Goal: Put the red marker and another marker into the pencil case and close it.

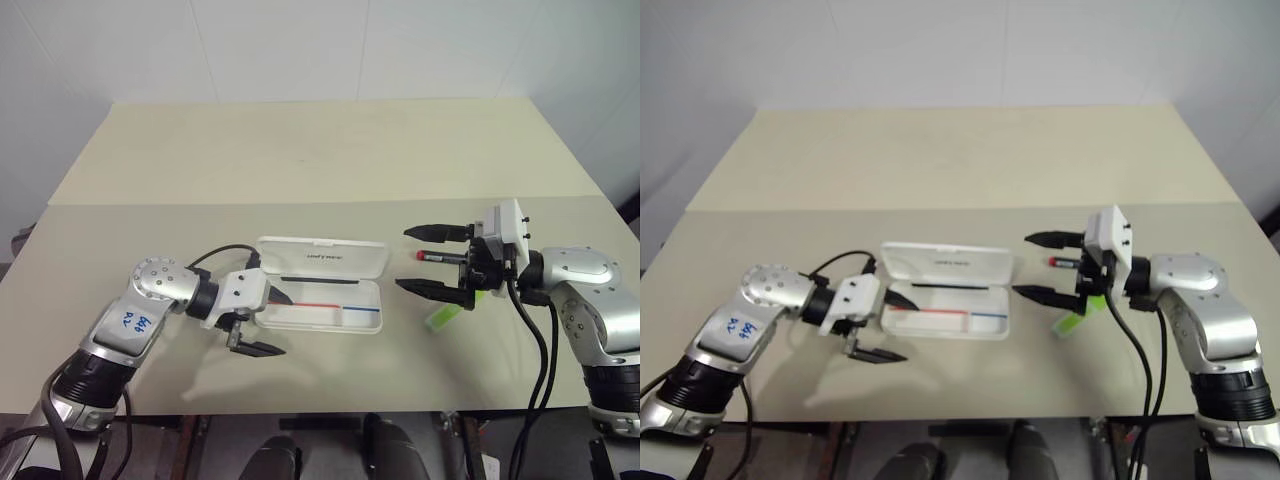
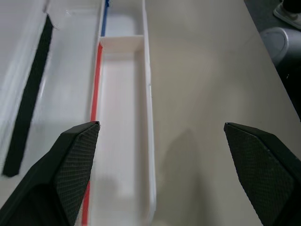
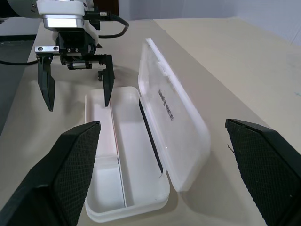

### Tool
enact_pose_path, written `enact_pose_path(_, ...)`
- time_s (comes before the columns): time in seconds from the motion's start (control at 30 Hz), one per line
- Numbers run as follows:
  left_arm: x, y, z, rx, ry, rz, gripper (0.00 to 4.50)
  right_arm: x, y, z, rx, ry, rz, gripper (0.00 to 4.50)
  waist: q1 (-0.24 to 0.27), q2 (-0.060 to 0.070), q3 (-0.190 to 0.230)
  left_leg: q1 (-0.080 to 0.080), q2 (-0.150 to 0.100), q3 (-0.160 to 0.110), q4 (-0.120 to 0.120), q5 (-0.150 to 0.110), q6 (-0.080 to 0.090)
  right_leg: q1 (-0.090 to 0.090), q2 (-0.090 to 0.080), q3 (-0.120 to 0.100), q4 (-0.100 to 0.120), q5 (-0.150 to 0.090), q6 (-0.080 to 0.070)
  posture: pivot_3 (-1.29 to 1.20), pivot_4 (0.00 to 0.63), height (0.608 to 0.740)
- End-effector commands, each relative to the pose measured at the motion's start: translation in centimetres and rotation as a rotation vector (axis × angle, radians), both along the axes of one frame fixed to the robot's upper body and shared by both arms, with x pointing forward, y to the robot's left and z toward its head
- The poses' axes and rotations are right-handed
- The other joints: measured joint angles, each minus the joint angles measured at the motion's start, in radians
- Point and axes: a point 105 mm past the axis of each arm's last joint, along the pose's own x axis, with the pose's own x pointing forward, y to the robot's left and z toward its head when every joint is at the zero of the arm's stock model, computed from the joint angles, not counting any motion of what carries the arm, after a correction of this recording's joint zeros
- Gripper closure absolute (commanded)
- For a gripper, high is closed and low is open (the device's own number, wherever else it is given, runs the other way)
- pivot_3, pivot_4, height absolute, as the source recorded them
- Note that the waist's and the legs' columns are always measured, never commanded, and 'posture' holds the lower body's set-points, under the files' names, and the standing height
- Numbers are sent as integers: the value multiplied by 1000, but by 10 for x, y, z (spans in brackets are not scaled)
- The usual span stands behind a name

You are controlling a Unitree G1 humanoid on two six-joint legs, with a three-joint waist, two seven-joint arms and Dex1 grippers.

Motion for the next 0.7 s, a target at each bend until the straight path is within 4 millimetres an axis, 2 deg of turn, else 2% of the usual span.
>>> enact_pose_path(0.03, -3, 1, 11, -17, -36, -16, 10, -1, 5, 8, 6, -43, 22, 0, 0, 0, 0, 0, 0, 0, 0, 0, 0, 0, 0, 0, 0, 0, 0, 0, 150, 740)
enact_pose_path(0.17, -3, 3, 15, -25, -44, -15, 10, -1, 6, 7, 8, -42, 25, 0, 0, 0, 0, 0, 0, 0, 0, 0, 0, 0, 0, 0, 0, 0, 0, 0, 150, 740)
enact_pose_path(0.37, -7, 11, 37, -94, -79, -2, 10, 0, 6, 6, 12, -38, 25, 0, 0, 0, 0, 0, 0, 0, 0, 0, 0, 0, 0, 0, 0, 0, 0, 0, 150, 740)
enact_pose_path(0.57, -21, 22, 57, -161, -83, 53, 10, 3, 5, 10, 7, -52, 29, 0, -6, 0, 0, 0, 0, 0, -1, 0, 0, 0, 0, 0, 0, 0, 0, 0, 150, 740)
enact_pose_path(0.7, -31, 28, 59, -166, -77, 104, 10, 9, 1, 12, -8, -59, 23, 0, -5, 0, 0, 0, 1, 0, -1, 0, 0, 0, 0, 0, -1, 0, 0, 0, 150, 740)
